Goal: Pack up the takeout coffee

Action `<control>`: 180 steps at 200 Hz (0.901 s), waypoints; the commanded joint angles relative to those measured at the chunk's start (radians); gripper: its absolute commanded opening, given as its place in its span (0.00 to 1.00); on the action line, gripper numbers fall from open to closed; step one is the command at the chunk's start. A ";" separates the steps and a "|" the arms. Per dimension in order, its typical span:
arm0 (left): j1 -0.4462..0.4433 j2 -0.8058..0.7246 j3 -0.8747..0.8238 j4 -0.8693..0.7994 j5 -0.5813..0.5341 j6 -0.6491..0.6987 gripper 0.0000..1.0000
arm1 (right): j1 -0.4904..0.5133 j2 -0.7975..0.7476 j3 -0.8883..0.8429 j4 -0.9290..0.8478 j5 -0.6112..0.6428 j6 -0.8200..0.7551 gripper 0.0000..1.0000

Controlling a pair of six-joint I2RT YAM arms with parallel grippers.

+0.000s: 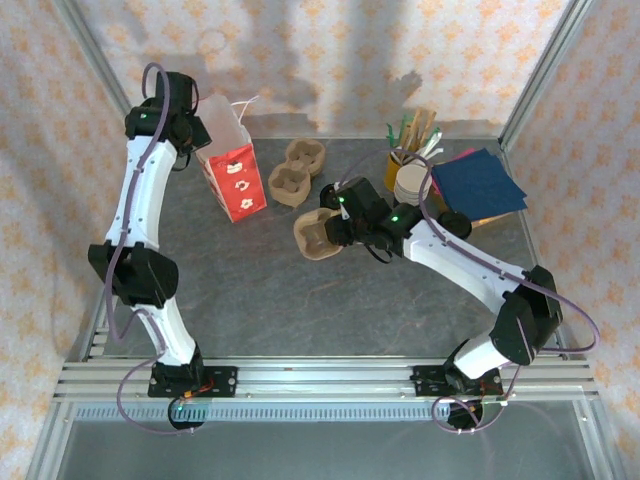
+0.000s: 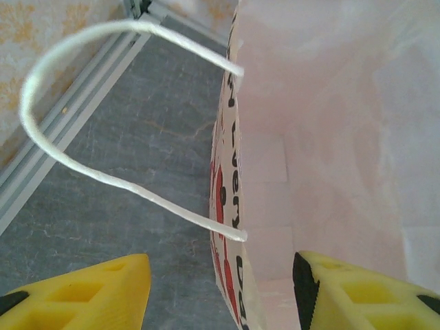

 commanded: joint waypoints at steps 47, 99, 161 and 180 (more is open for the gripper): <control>-0.009 0.125 0.130 -0.100 -0.042 0.043 0.52 | 0.006 -0.055 -0.012 -0.031 0.001 0.010 0.40; -0.009 0.150 0.133 -0.077 -0.037 0.064 0.30 | 0.006 -0.063 -0.012 -0.033 0.000 0.011 0.39; -0.017 0.079 0.068 -0.019 -0.014 0.093 0.10 | 0.005 -0.058 0.007 -0.051 -0.011 0.003 0.38; -0.036 0.004 -0.026 0.029 -0.019 0.108 0.07 | 0.005 -0.062 0.018 -0.061 -0.011 0.000 0.37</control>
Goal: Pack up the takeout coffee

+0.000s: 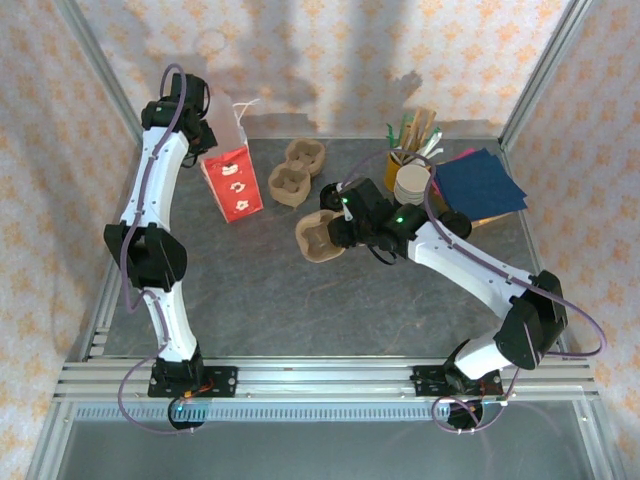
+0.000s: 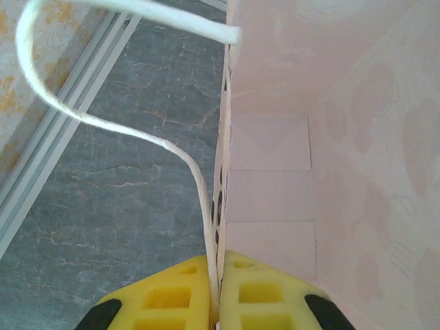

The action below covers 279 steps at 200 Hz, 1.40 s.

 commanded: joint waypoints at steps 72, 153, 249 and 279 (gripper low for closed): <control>-0.067 -0.348 -0.348 0.102 -0.004 -0.015 0.00 | 0.005 -0.082 0.044 -0.055 -0.017 -0.003 0.37; -0.194 -0.601 -0.610 0.096 0.039 -0.059 0.00 | 0.005 -0.166 0.061 -0.130 0.041 -0.009 0.37; -0.242 -0.758 -0.743 0.100 0.308 0.084 0.00 | -0.005 -0.282 0.141 -0.199 0.071 -0.007 0.35; -0.251 -0.784 -0.769 0.130 0.409 0.135 0.00 | -0.006 -0.281 0.186 -0.197 0.025 -0.005 0.33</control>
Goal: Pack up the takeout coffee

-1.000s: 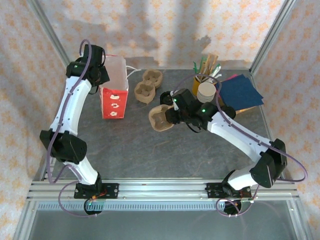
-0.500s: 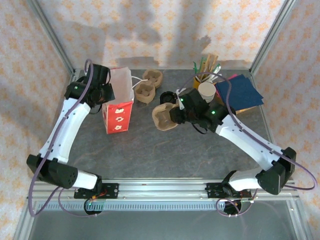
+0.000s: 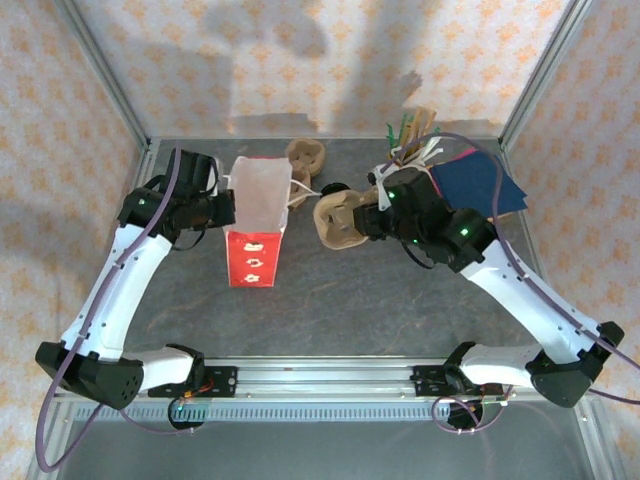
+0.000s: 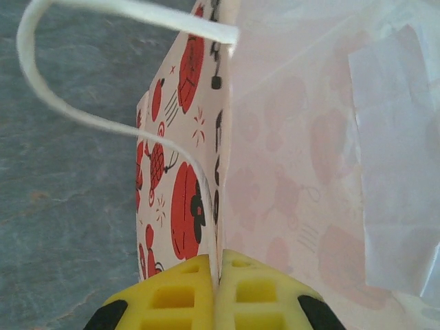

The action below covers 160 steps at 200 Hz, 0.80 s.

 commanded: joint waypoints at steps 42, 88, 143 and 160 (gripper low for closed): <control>-0.007 -0.052 -0.071 0.100 0.176 0.081 0.00 | -0.003 -0.012 0.138 -0.024 -0.061 0.001 0.33; -0.016 -0.054 -0.116 0.151 0.236 0.099 0.00 | -0.003 0.062 0.241 -0.029 -0.136 -0.011 0.34; -0.030 -0.063 -0.141 0.201 0.299 0.122 0.00 | 0.004 0.179 0.385 -0.029 -0.264 -0.051 0.33; -0.030 -0.066 -0.147 0.214 0.329 0.130 0.00 | 0.006 0.207 0.420 -0.041 -0.302 -0.075 0.33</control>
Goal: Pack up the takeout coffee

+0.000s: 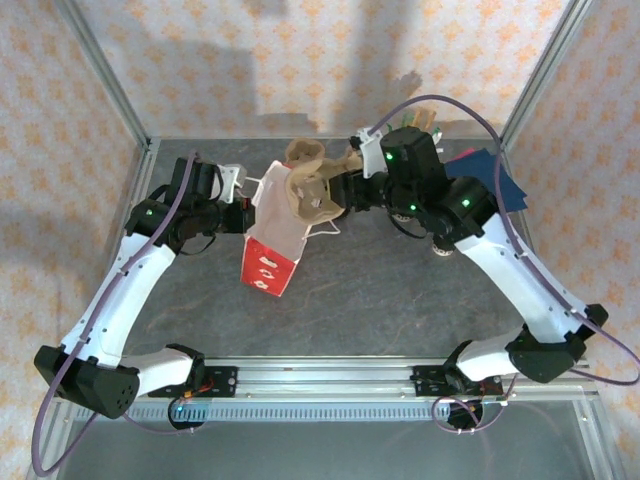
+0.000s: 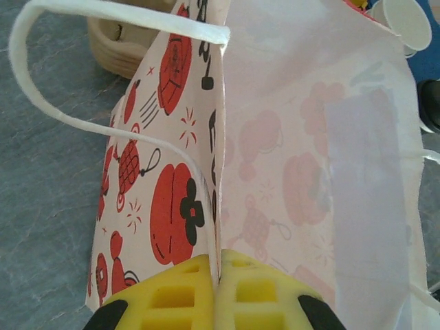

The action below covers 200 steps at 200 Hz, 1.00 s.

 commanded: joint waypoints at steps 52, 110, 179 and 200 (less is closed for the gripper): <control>-0.011 -0.009 -0.018 0.060 0.194 0.019 0.00 | 0.007 0.054 0.084 -0.032 -0.148 -0.089 0.34; -0.012 0.002 -0.045 0.117 0.289 0.003 0.00 | 0.008 0.076 0.073 -0.057 -0.188 -0.116 0.34; -0.012 0.015 -0.043 0.115 0.318 0.020 0.00 | 0.007 0.119 0.048 -0.078 -0.222 -0.169 0.34; -0.012 0.015 -0.063 0.118 0.318 0.033 0.00 | 0.008 0.130 0.032 -0.075 -0.233 -0.188 0.33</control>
